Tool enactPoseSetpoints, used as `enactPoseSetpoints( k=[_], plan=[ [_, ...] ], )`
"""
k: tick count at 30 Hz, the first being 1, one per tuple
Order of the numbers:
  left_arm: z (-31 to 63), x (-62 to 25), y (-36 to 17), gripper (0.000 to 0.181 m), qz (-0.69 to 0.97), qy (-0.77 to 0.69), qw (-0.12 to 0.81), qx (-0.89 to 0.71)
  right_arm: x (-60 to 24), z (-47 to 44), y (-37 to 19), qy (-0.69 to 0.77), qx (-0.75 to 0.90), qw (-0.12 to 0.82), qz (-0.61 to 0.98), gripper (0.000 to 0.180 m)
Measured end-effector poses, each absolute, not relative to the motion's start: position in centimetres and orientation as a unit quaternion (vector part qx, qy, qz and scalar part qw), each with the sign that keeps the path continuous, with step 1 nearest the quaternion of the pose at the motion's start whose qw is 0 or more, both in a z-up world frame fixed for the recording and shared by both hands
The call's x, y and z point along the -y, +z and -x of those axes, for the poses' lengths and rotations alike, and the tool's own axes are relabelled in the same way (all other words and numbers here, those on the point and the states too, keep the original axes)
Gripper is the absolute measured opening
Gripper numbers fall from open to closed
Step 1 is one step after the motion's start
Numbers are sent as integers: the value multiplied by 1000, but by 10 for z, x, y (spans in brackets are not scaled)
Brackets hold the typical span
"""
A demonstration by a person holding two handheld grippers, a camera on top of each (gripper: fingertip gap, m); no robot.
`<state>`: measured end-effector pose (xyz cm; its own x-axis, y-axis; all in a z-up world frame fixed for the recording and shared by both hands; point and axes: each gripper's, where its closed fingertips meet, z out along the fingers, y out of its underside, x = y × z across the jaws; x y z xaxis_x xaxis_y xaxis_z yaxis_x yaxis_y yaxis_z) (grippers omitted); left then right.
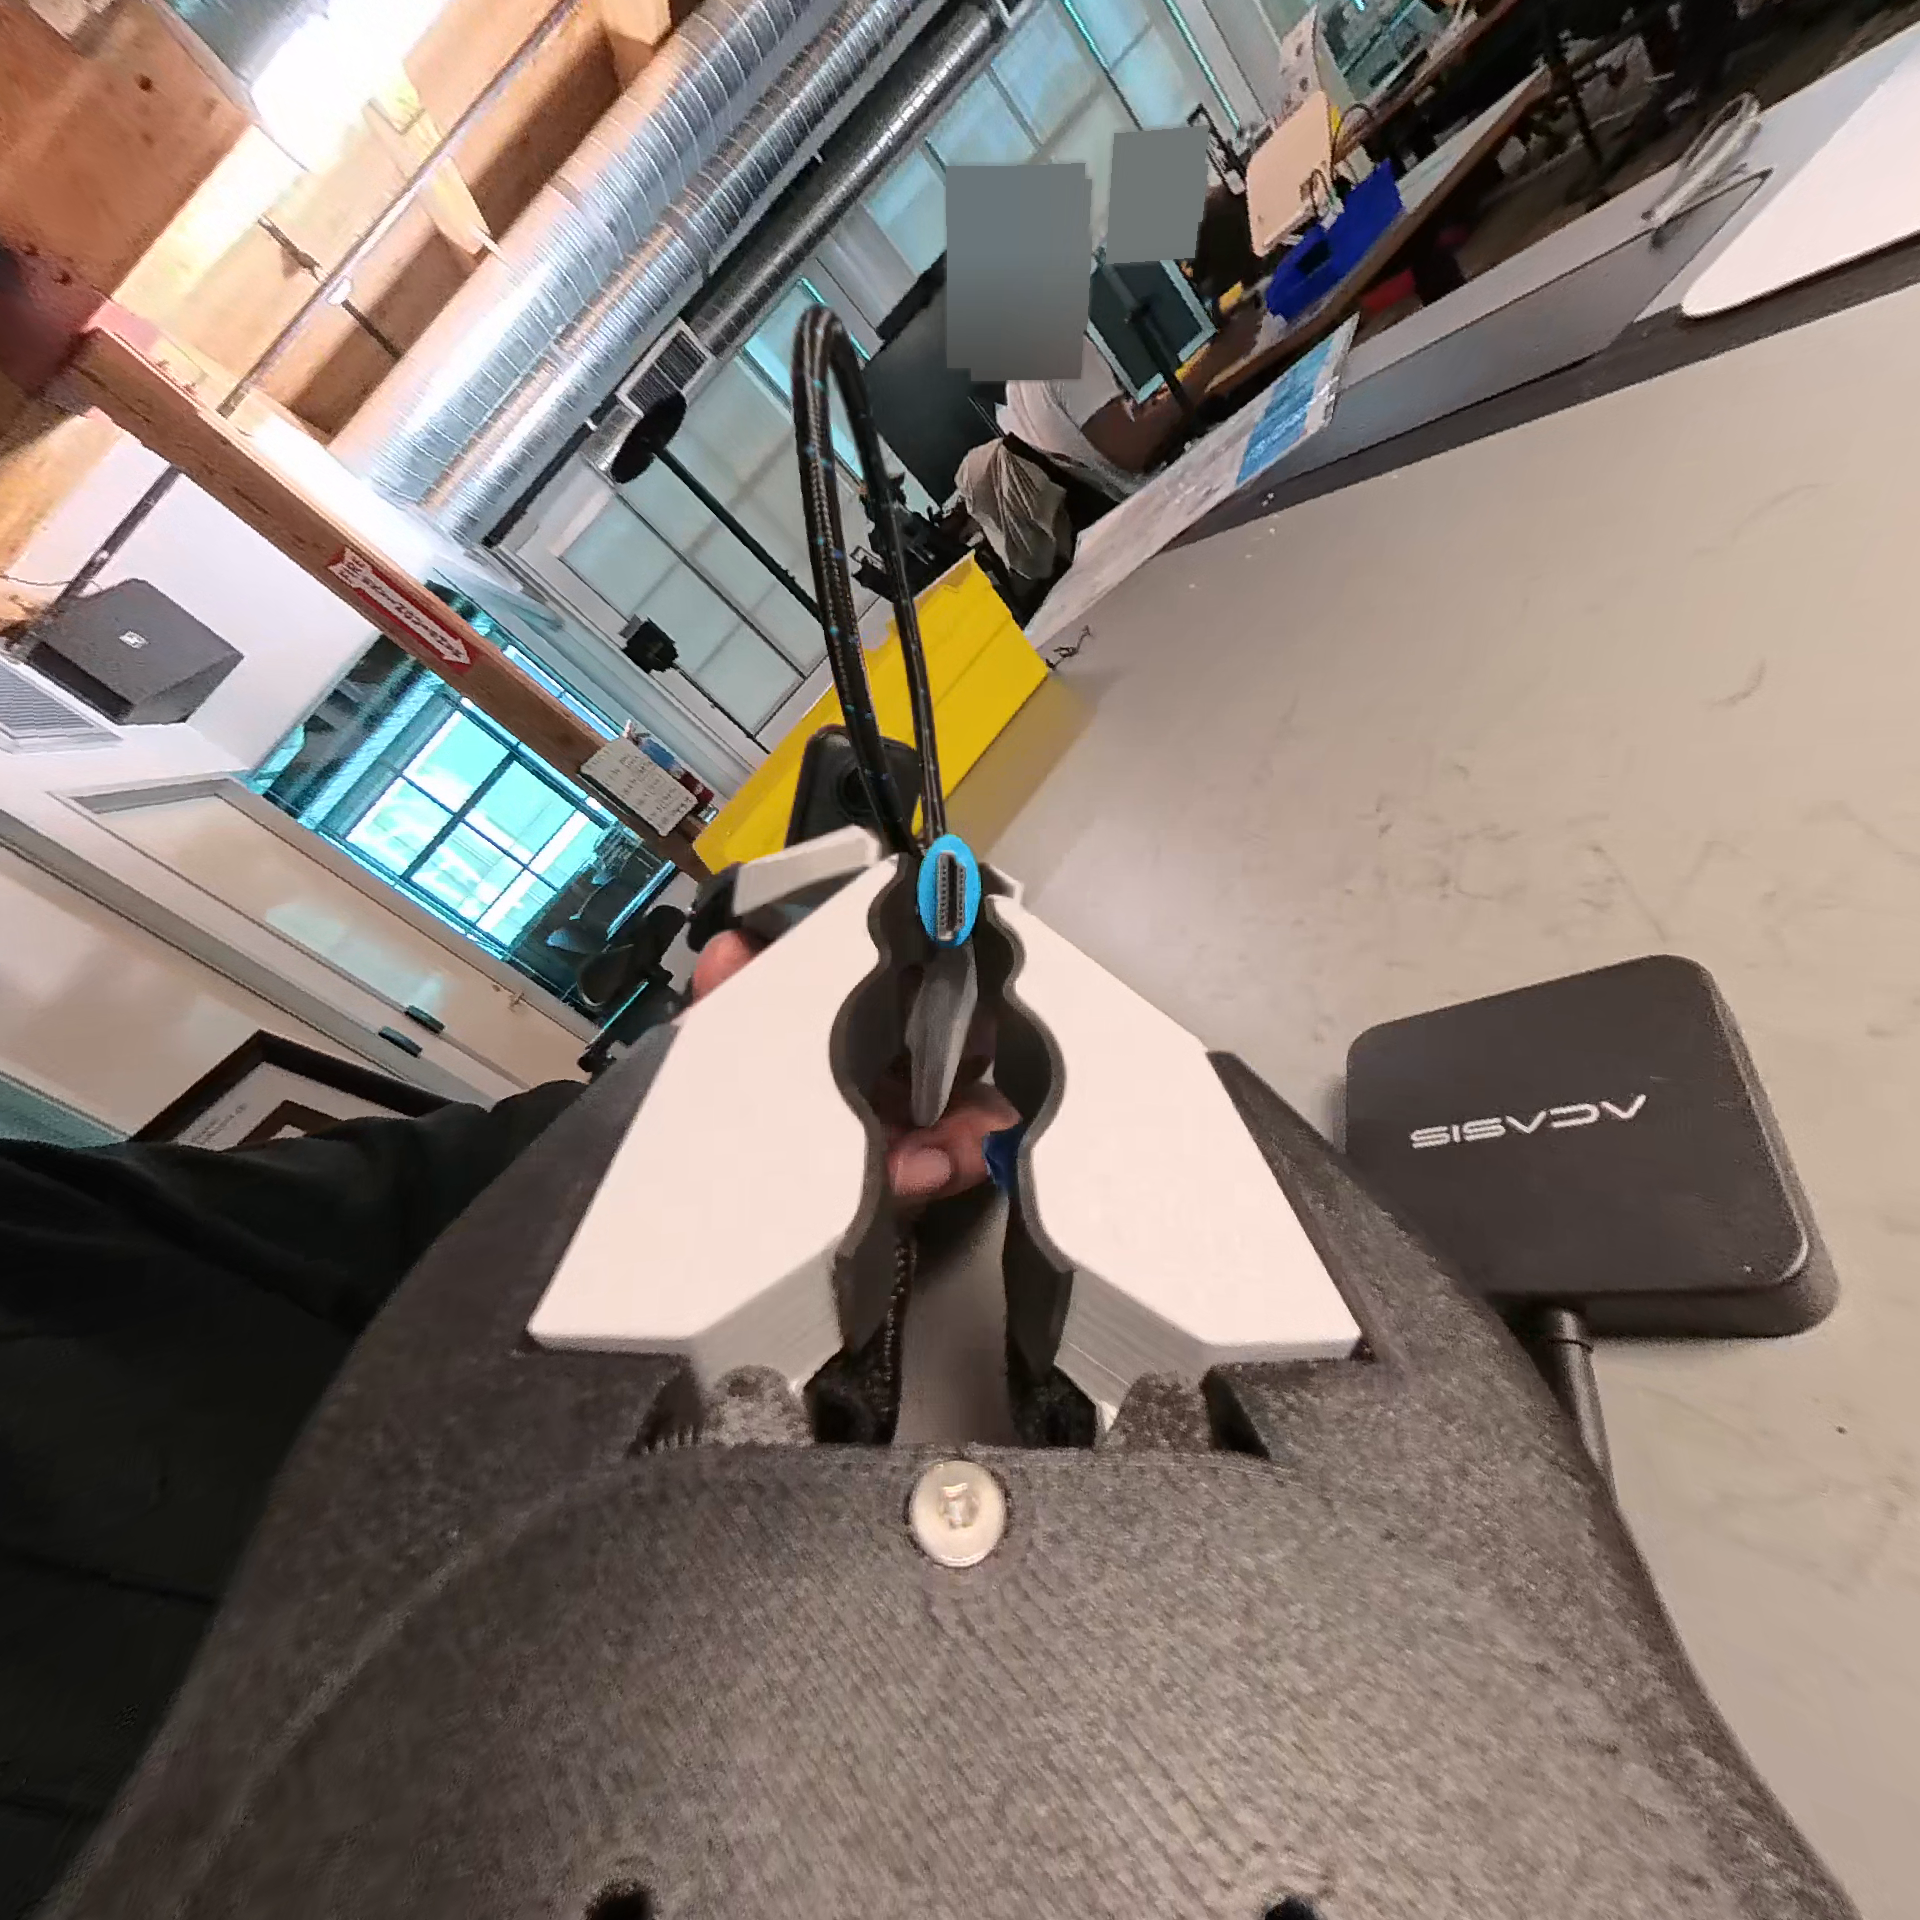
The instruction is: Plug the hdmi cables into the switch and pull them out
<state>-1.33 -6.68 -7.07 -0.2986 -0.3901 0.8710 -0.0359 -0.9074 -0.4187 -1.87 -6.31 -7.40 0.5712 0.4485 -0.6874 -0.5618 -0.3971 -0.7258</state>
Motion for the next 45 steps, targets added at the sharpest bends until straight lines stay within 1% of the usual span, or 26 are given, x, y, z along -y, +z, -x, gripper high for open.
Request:
enactPoseSetpoints(
  k=[3, 4, 6, 7, 11, 16, 18, 20, 21, 24, 28, 30, 32, 35, 39, 40, 41, 43, 44, 45],
  plan=[
    [16, 67, -69, 19, 579, -778, 133, -202, 64, 19, -71, 459, -33, 552, 695, 12],
    [16, 67, -70, 13, 581, -774, 141, -206, 64, 18, -71, 452, -29, 555, 698, 14],
    [17, 65, -71, 12, 588, -763, 158, -218, 64, 14, -70, 420, -11, 569, 707, 16],
    [18, 63, -70, 11, 587, -761, 165, -220, 64, 9, -69, 393, -1, 581, 713, 17],
    [21, 57, -72, 11, 595, -748, 172, -236, 66, -4, -63, 268, 80, 630, 725, 37],
    [20, 60, -80, 12, 610, -726, 156, -278, 71, 10, -80, 104, 238, 628, 734, 45],
    [20, 63, -81, 11, 609, -727, 144, -281, 69, 14, -89, 41, 279, 619, 733, 43],
    [19, 68, -83, 12, 610, -726, 130, -288, 66, 12, -91, -2, 286, 625, 726, 28],
    [19, 68, -83, 12, 612, -725, 129, -288, 66, 12, -91, -2, 285, 627, 725, 26],
    [19, 71, -82, 13, 609, -727, 119, -295, 68, 12, -89, 38, 278, 631, 723, 25],
    [19, 72, -84, 12, 611, -729, 97, -293, 67, 13, -93, 37, 282, 626, 726, 24],
    [19, 70, -87, 12, 617, -720, 101, -301, 65, 12, -98, 25, 280, 612, 739, 24],
    [19, 64, -93, 12, 634, -695, 131, -313, 62, 5, -104, -5, 278, 591, 757, 27],
    [20, 49, -99, 12, 658, -667, 169, -306, 61, -16, -121, -18, 252, 539, 804, 48],
    [22, 38, -105, 12, 680, -652, 176, -284, 63, -42, -149, 11, 196, 463, 864, 82],
    [22, 37, -106, 12, 682, -651, 176, -281, 63, -46, -155, 15, 186, 448, 874, 86],
    [22, 36, -107, 12, 685, -648, 178, -280, 63, -49, -161, 19, 179, 434, 883, 88],
    [22, 36, -107, 12, 688, -645, 182, -280, 64, -51, -174, 23, 172, 401, 900, 86],
    [22, 37, -108, 12, 689, -644, 181, -280, 65, -48, -176, 29, 170, 392, 904, 82],
    [22, 38, -109, 12, 690, -643, 180, -279, 65, -46, -176, 33, 167, 388, 906, 69]
  ],
)
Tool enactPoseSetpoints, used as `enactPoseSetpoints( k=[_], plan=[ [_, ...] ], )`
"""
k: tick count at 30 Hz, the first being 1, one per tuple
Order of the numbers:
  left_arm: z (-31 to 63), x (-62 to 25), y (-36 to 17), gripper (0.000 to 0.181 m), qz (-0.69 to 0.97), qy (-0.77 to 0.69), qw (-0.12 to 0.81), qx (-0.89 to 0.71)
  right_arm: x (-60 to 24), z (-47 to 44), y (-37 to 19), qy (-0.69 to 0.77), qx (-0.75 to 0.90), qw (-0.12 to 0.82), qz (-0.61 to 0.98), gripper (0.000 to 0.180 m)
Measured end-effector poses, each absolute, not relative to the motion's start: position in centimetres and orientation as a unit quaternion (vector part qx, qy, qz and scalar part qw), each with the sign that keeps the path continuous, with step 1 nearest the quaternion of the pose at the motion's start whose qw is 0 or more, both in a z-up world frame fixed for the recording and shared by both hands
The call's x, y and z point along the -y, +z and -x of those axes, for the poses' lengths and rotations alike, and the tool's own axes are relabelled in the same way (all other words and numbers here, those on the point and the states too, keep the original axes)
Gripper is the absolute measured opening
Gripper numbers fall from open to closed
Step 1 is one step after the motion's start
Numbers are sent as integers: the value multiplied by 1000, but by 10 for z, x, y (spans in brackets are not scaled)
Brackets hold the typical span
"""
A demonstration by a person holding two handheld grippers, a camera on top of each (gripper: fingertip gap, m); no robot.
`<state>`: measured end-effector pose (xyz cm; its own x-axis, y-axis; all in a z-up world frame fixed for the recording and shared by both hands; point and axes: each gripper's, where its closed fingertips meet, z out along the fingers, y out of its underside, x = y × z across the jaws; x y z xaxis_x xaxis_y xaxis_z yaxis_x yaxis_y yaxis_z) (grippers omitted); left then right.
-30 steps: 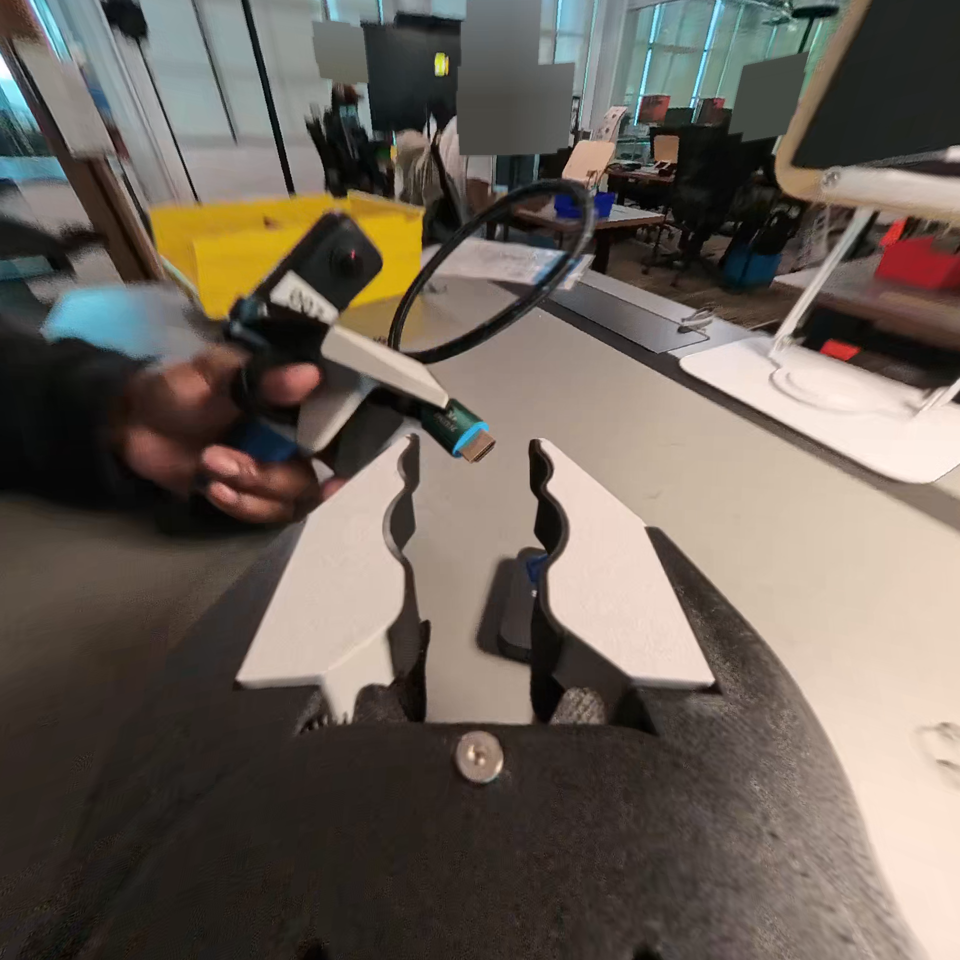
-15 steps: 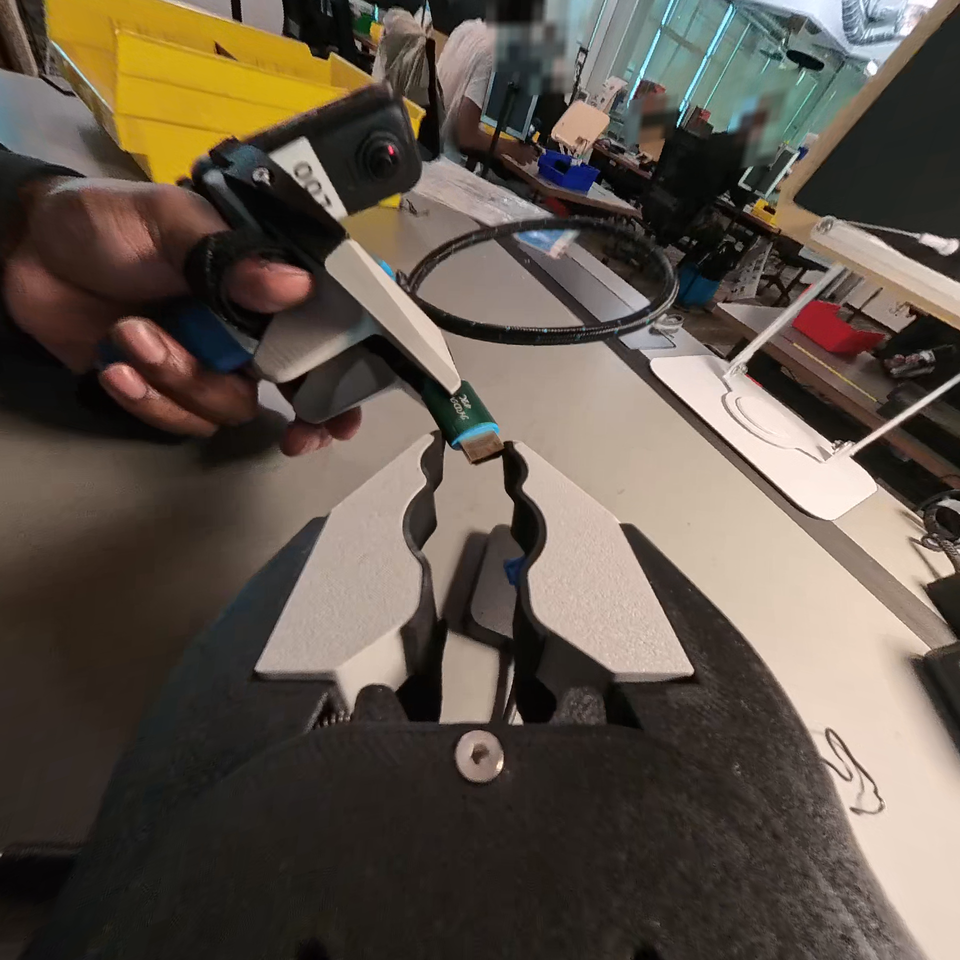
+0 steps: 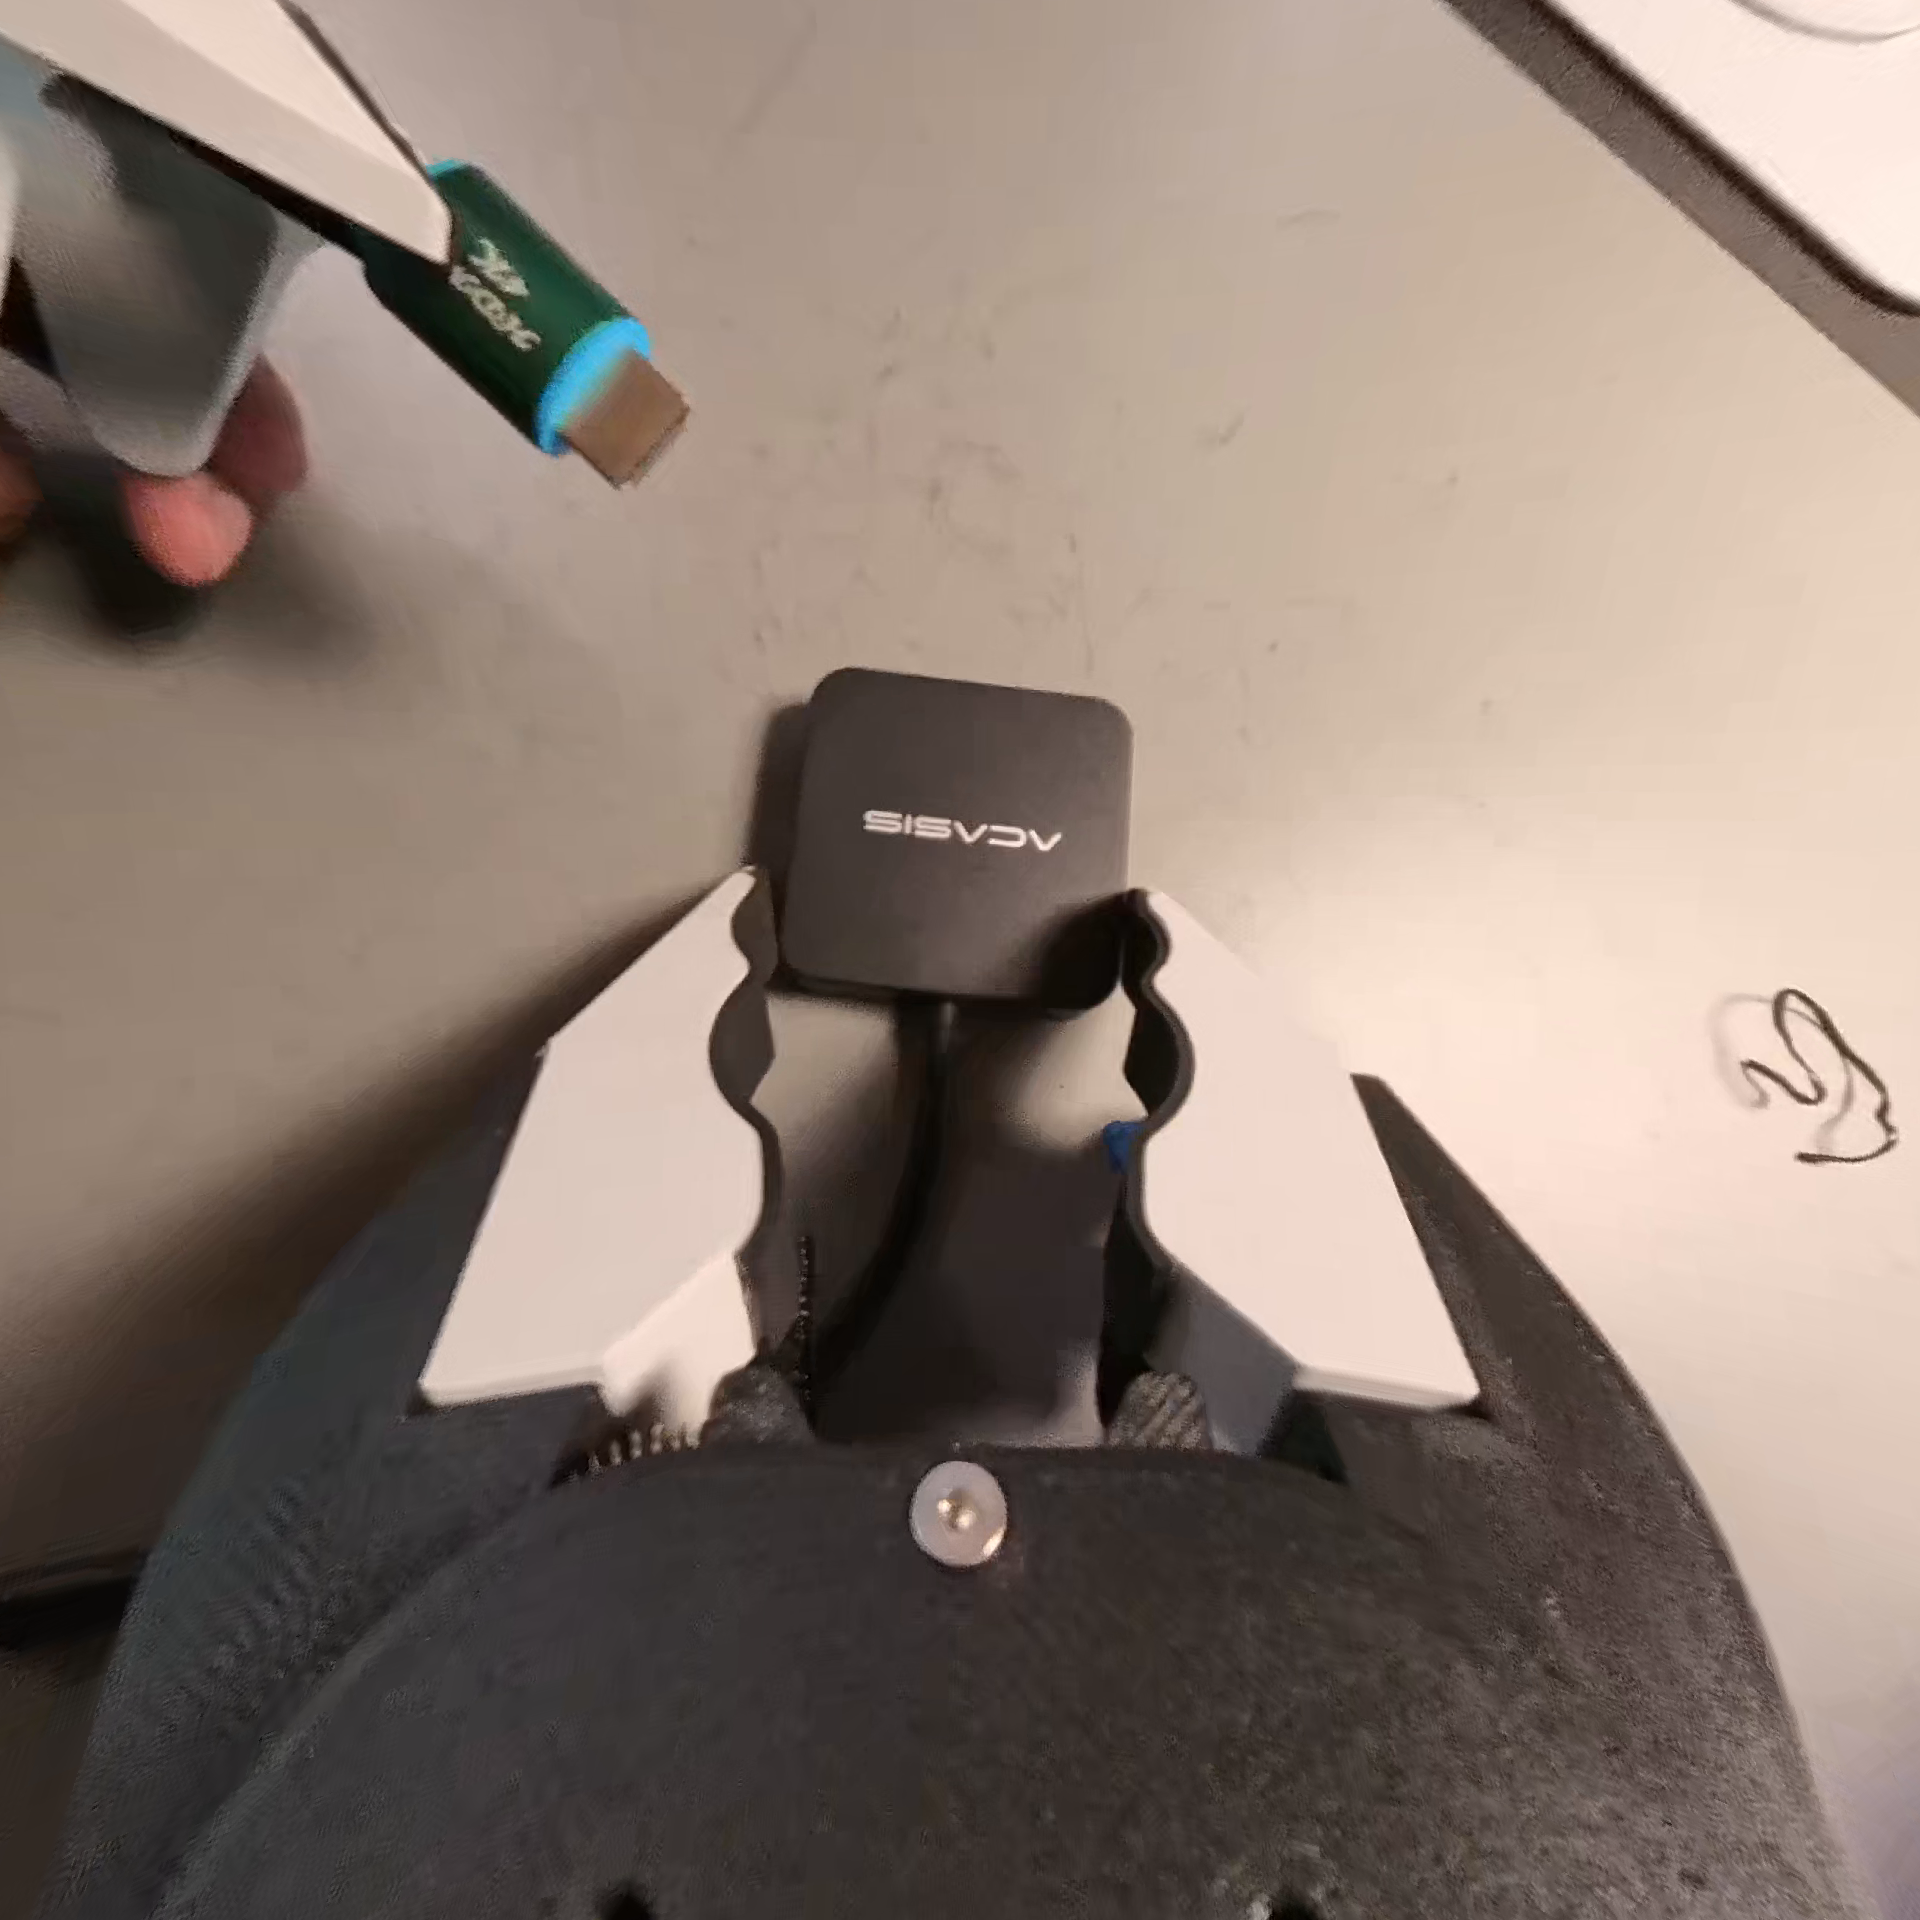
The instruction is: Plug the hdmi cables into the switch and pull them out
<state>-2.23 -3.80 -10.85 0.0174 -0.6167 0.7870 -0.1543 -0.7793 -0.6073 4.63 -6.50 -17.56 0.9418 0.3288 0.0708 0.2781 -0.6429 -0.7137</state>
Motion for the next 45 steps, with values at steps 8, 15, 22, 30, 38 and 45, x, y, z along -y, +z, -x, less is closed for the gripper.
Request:
enactPoseSetpoints(
  k=[8, 15, 22, 30, 38, 45],
  plan=[
    [27, 28, -107, 12, 701, -641, 207, -234, 46, -28, -148, 77, 47, 468, 879, 67],
    [35, 16, -93, 11, 681, -681, 222, -154, 36, -25, -117, 80, -21, 555, 828, 67],
    [33, 21, -96, 12, 682, -682, 216, -152, 35, -21, -108, 67, -20, 582, 810, 67],
    [34, 22, -94, 12, 682, -669, 245, -164, 36, -16, -105, 62, -18, 592, 804, 67],
    [36, 23, -91, 13, 677, -672, 260, -150, 37, -12, -100, 21, -4, 606, 795, 67],
    [36, 27, -86, 14, 667, -671, 272, -177, 38, -11, -92, -17, 44, 626, 779, 67]
  ],
)
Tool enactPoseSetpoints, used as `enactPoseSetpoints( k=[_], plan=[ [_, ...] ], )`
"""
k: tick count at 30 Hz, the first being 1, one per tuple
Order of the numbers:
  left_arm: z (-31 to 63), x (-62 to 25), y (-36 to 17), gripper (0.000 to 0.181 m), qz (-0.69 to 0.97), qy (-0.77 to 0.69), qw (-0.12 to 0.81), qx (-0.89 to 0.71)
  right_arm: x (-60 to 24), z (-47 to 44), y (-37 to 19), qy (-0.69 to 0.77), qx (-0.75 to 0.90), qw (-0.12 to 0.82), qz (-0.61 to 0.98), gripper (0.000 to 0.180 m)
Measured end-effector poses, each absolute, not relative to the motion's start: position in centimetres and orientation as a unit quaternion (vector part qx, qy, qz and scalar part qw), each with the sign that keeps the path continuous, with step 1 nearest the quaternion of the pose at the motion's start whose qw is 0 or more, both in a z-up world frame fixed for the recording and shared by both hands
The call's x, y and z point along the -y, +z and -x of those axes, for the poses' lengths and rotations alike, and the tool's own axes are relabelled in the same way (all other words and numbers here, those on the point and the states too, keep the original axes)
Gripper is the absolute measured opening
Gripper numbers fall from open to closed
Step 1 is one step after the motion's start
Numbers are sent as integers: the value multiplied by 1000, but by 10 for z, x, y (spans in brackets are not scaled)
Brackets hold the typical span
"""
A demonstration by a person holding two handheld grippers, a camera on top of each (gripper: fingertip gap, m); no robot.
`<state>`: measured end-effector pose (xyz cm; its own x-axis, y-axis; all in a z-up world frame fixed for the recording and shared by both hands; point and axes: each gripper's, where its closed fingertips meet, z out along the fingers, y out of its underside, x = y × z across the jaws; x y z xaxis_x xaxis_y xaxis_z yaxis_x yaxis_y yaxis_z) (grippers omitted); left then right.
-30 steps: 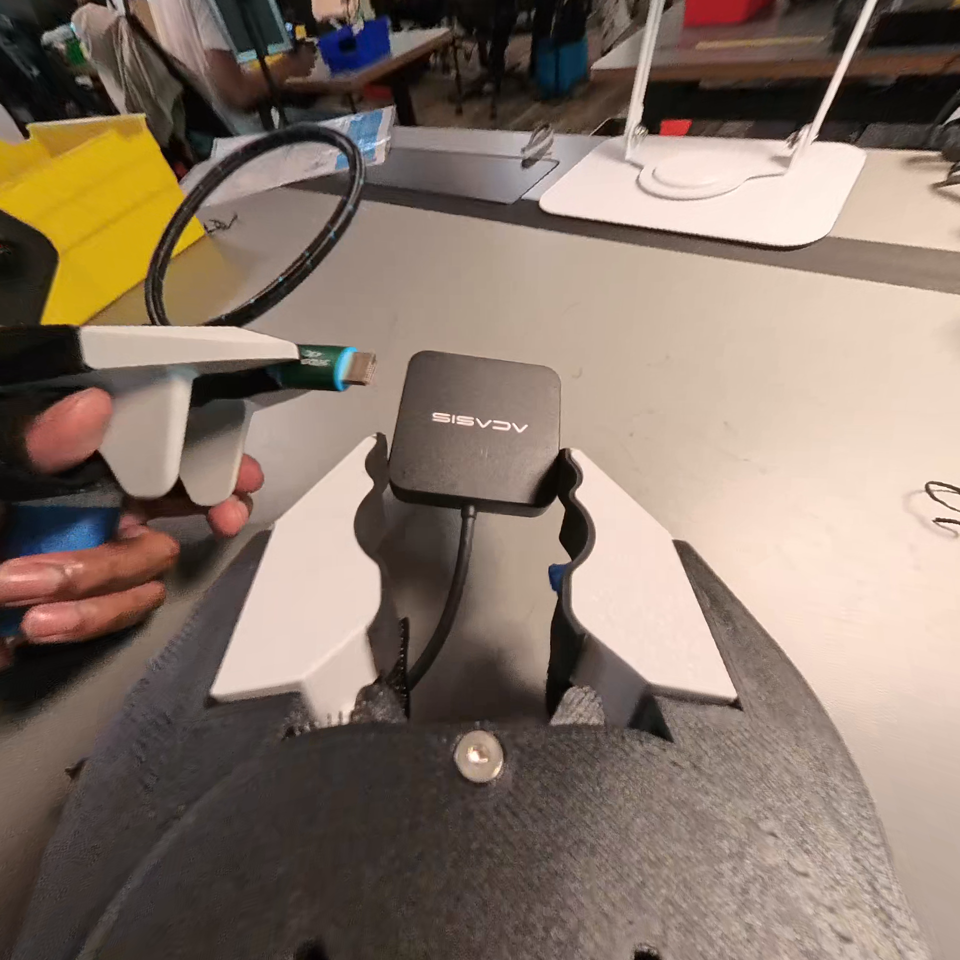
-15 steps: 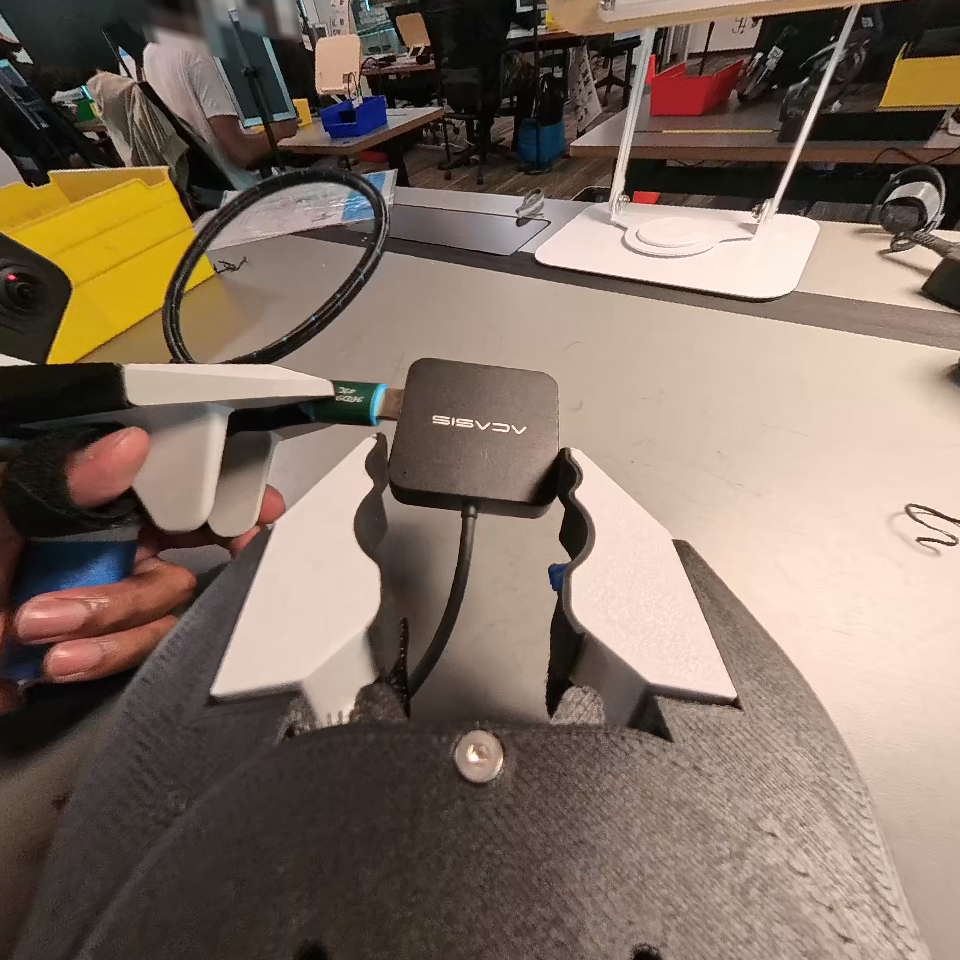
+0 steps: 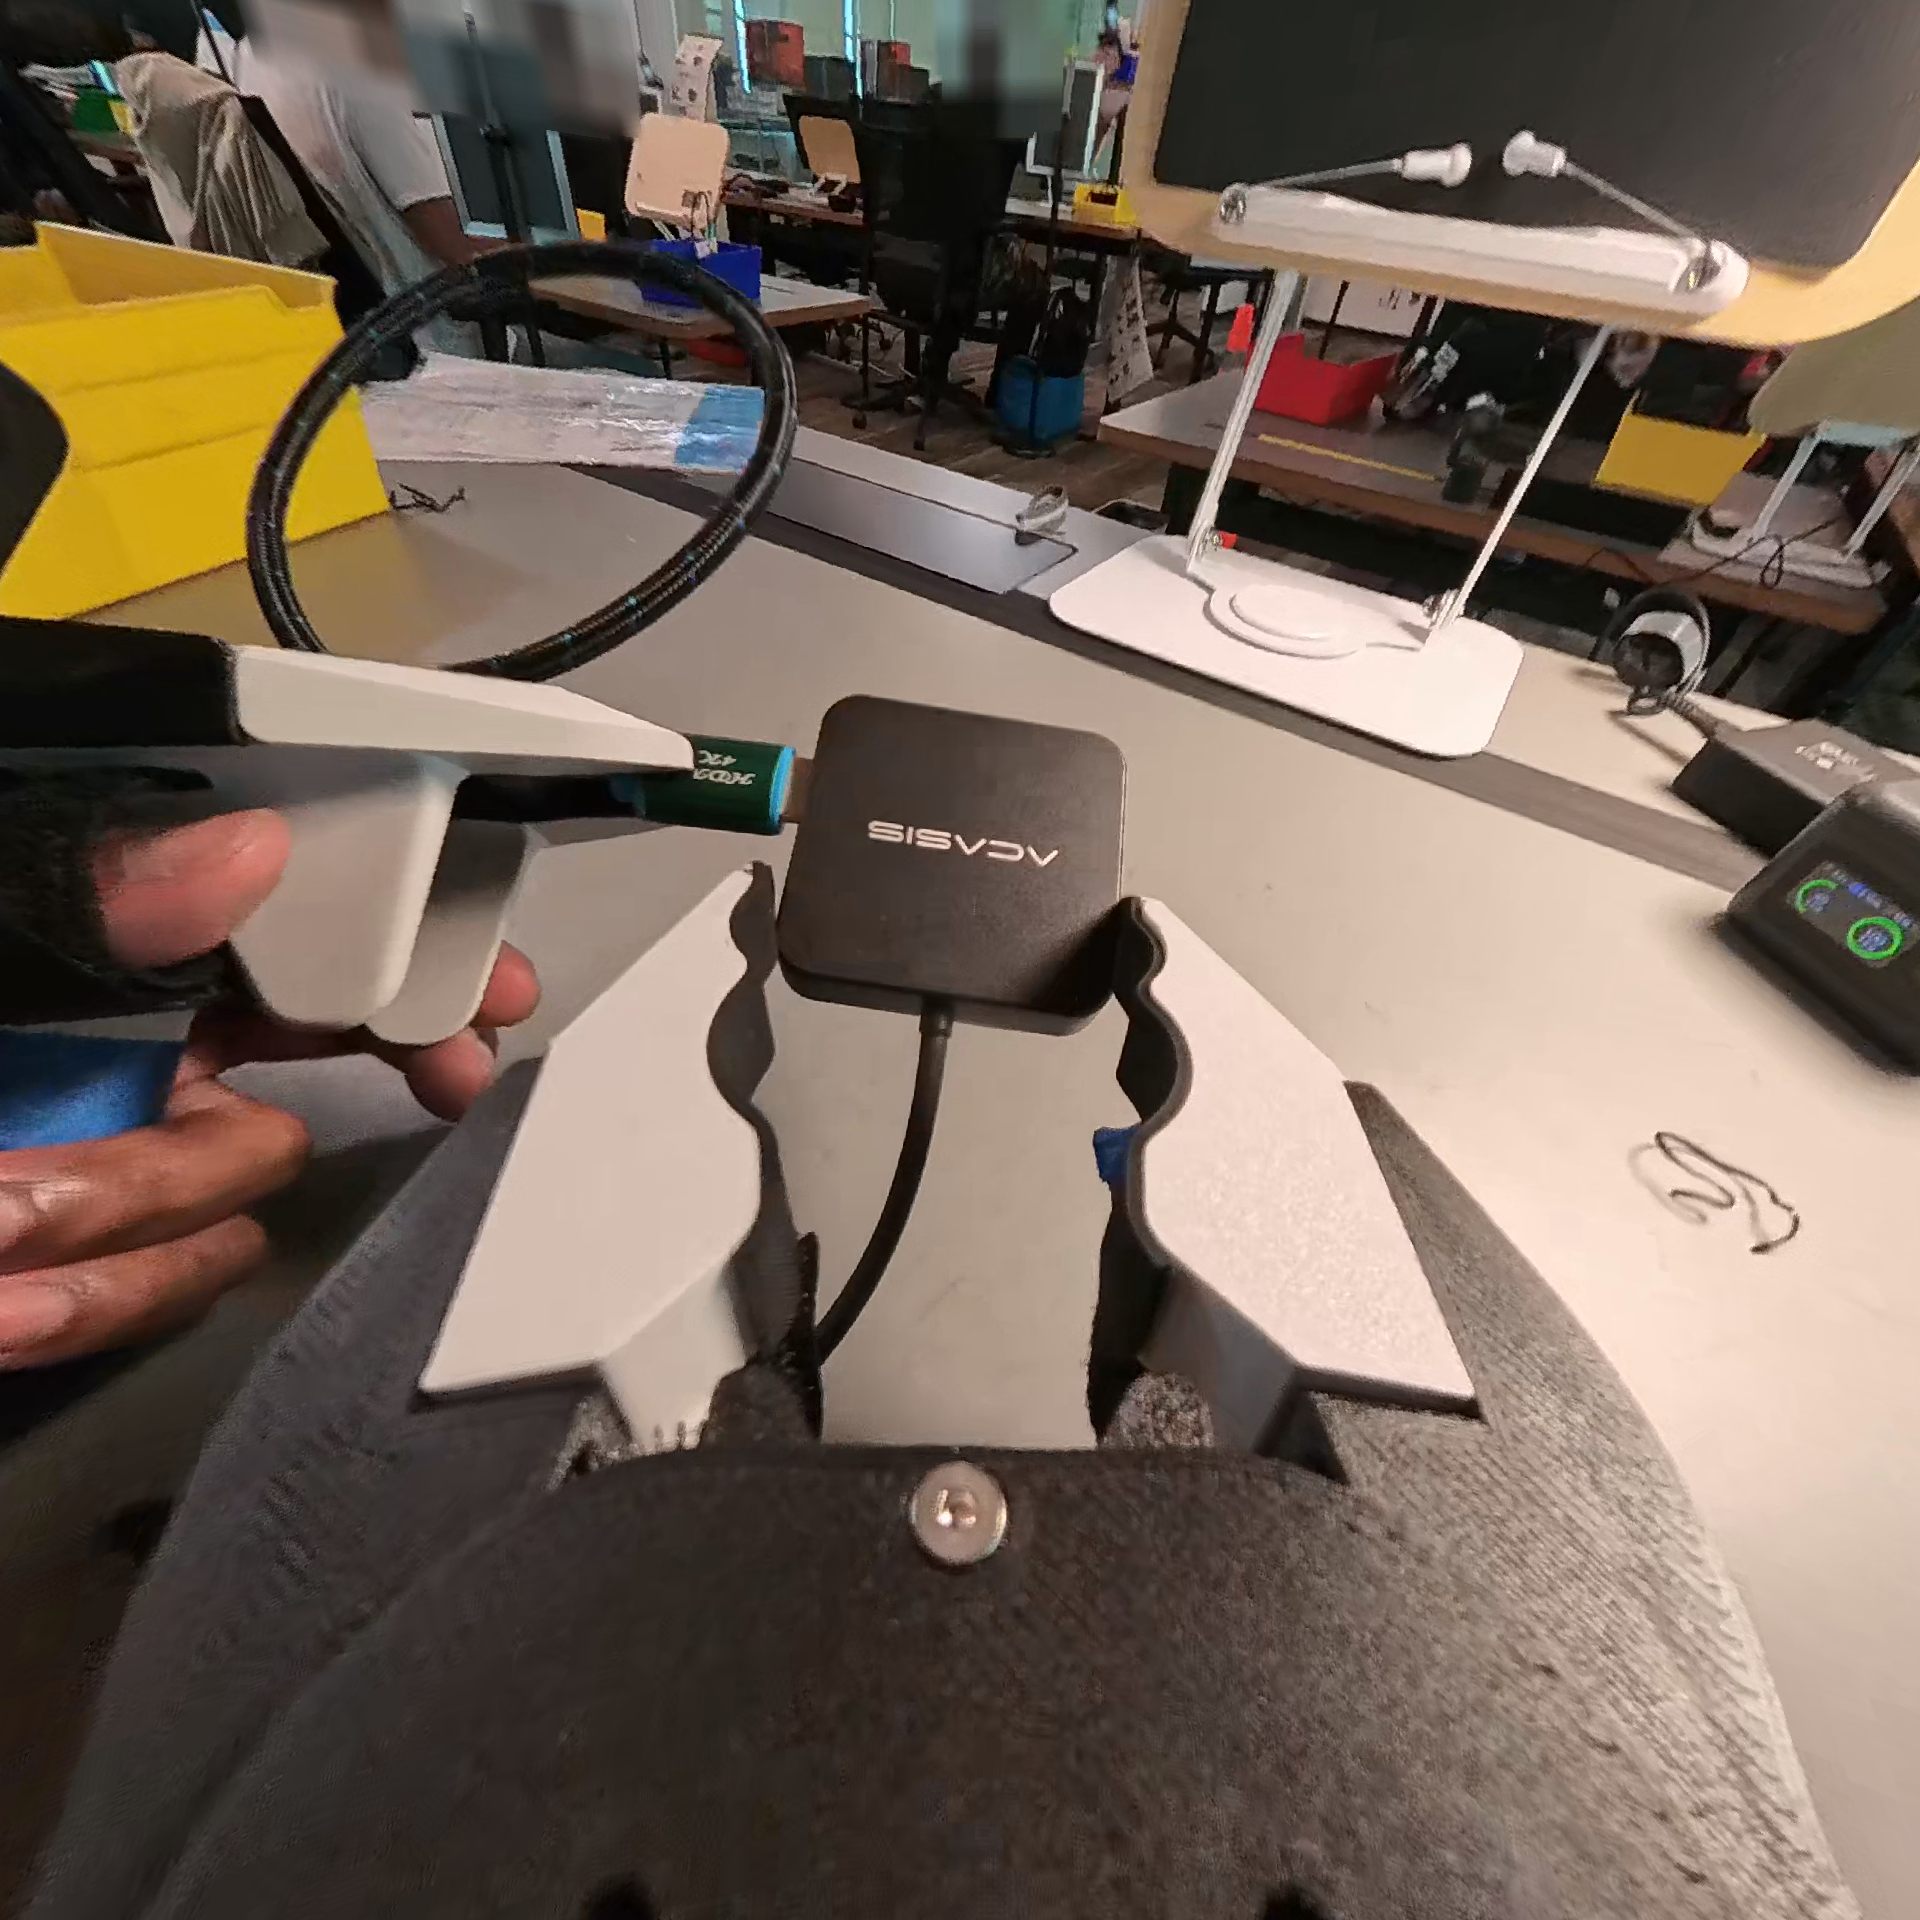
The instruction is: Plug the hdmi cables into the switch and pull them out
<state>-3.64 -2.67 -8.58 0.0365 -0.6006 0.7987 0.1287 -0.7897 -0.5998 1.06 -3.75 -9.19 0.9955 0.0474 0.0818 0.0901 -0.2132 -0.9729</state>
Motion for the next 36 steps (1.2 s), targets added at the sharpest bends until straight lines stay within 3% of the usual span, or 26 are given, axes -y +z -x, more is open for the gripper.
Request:
enactPoseSetpoints(
  k=[13, 20, 24, 36],
  plan=[
    [38, 34, -73, 13, 634, -681, 290, -223, 46, -4, -70, -53, 138, 662, 735, 67],
    [32, 48, -67, 13, 598, -700, 247, -303, 60, -11, -63, -29, 224, 653, 723, 66],
    [30, 51, -70, 13, 596, -703, 236, -308, 57, -10, -69, -23, 212, 641, 737, 77],
    [30, 59, -72, 12, 583, -701, 236, -335, 61, -9, -66, -45, 228, 653, 720, 72]
  ],
)
